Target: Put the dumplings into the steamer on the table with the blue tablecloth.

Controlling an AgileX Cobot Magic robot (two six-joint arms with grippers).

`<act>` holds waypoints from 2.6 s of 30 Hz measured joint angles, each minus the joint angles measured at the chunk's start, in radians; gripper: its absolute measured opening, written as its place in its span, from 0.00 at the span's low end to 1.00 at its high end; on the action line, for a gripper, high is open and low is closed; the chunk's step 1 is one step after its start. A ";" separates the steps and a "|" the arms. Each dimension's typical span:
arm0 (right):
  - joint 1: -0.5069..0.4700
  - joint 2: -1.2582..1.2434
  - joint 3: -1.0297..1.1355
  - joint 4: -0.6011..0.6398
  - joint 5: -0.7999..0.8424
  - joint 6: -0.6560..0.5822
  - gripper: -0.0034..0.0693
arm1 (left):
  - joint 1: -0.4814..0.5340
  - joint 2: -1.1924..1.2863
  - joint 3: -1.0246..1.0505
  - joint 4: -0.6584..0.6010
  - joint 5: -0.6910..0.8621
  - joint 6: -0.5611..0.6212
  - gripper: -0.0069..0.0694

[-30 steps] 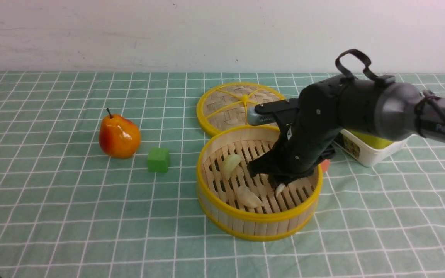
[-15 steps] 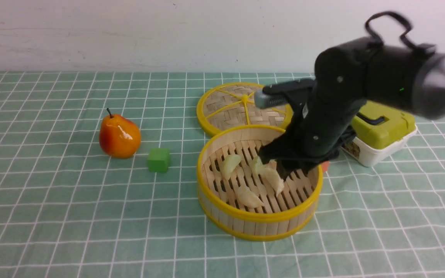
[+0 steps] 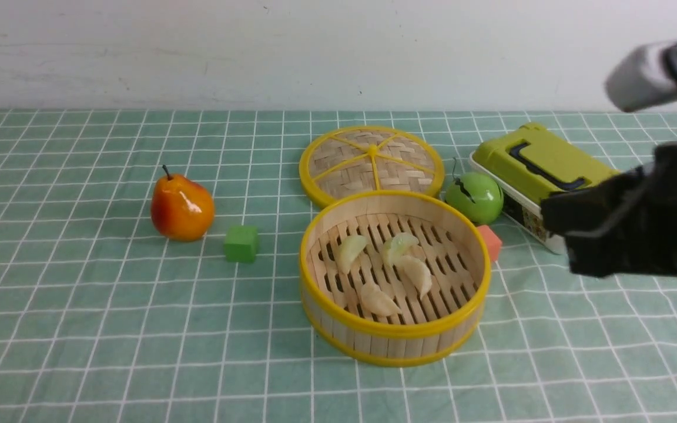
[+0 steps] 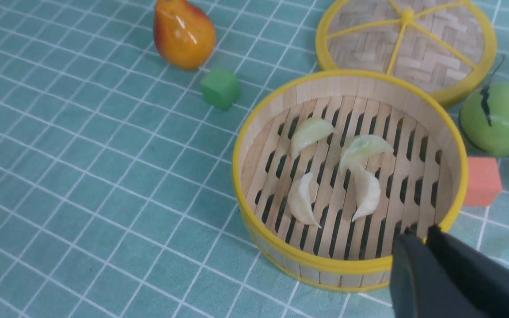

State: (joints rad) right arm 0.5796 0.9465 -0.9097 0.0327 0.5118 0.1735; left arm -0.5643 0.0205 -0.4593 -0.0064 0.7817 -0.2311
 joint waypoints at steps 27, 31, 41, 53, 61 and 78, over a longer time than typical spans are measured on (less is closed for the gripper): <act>0.000 -0.332 0.138 -0.017 -0.074 0.000 0.03 | 0.000 0.000 0.023 0.000 0.015 0.000 0.19; 0.000 -0.352 0.227 -0.033 -0.115 0.000 0.03 | 0.000 0.000 0.023 0.000 0.015 0.000 0.19; -0.286 -0.694 0.709 -0.049 -0.295 -0.004 0.03 | 0.000 0.000 0.023 0.000 0.015 0.000 0.20; -0.574 -0.954 0.934 -0.053 -0.268 -0.004 0.02 | 0.000 0.000 0.023 0.000 0.015 -0.002 0.21; -0.574 -0.956 0.931 -0.090 -0.146 -0.002 0.02 | 0.000 0.000 0.023 0.000 0.015 -0.002 0.22; -0.574 -0.956 0.928 -0.093 -0.136 -0.001 0.03 | 0.000 0.000 0.023 0.000 0.015 -0.003 0.25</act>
State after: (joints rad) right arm 0.0052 -0.0097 0.0185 -0.0603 0.3761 0.1726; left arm -0.5643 0.0205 -0.4359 -0.0064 0.7964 -0.2338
